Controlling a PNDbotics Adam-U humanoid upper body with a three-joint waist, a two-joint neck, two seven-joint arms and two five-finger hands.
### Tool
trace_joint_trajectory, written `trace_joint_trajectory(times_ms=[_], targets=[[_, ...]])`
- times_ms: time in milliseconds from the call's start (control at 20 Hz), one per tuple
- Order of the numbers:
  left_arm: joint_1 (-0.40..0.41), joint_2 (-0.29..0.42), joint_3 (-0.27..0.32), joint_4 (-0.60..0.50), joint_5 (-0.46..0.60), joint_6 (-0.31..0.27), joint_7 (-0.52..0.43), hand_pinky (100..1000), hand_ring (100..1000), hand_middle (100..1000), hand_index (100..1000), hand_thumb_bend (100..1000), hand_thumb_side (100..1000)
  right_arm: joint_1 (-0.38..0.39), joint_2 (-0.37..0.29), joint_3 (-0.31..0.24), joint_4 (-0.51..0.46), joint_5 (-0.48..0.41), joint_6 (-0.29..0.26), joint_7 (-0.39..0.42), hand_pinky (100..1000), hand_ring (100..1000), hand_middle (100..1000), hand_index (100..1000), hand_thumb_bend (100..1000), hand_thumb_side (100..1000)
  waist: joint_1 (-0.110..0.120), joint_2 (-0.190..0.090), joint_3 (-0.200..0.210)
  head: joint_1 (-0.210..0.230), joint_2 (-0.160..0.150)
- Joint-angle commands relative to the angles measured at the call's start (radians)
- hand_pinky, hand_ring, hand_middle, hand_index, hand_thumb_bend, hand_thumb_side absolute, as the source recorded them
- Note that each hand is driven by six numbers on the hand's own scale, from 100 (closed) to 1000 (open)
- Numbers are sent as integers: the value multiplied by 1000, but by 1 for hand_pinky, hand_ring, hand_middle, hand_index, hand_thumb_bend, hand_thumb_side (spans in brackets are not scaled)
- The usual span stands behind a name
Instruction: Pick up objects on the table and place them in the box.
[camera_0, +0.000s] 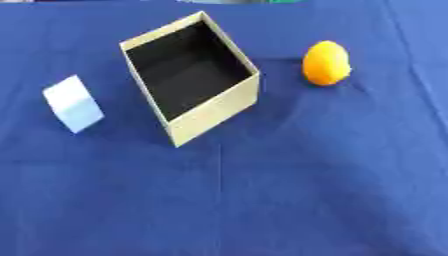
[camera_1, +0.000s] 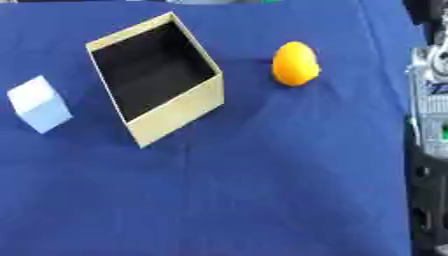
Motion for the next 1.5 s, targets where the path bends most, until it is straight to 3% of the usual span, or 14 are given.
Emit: trace_joint_trajectory(times_ms=[50, 450, 900, 1150, 1500], targets=[[-4, 12, 7, -21, 0, 1, -5, 726, 578, 577, 803, 372, 1000, -58, -58, 28, 43, 34, 7, 22, 876, 936, 718, 944, 100, 767, -2, -24, 2, -1, 6], [9, 26, 2, -21, 1, 4, -8, 726, 579, 577, 803, 373, 1000, -291, -177, 208, 374, 237, 39, 95, 862, 930, 783, 926, 100, 866, -12, -48, -4, -2, 19], [23, 33, -2, -21, -1, 4, -12, 726, 578, 576, 802, 369, 1000, -488, -195, 394, 688, 370, 64, 170, 855, 928, 844, 922, 100, 978, -16, -62, -4, 1, 30], [26, 33, -4, -21, -2, 5, -14, 726, 578, 576, 802, 368, 1000, -546, -182, 443, 776, 394, 35, 238, 857, 934, 860, 926, 100, 1000, -16, -64, -4, 2, 27], [28, 35, -3, -21, -4, 6, -15, 726, 578, 576, 802, 367, 1000, -561, -198, 455, 811, 397, 1, 303, 863, 947, 873, 933, 100, 1000, -19, -62, -16, 10, 24]])
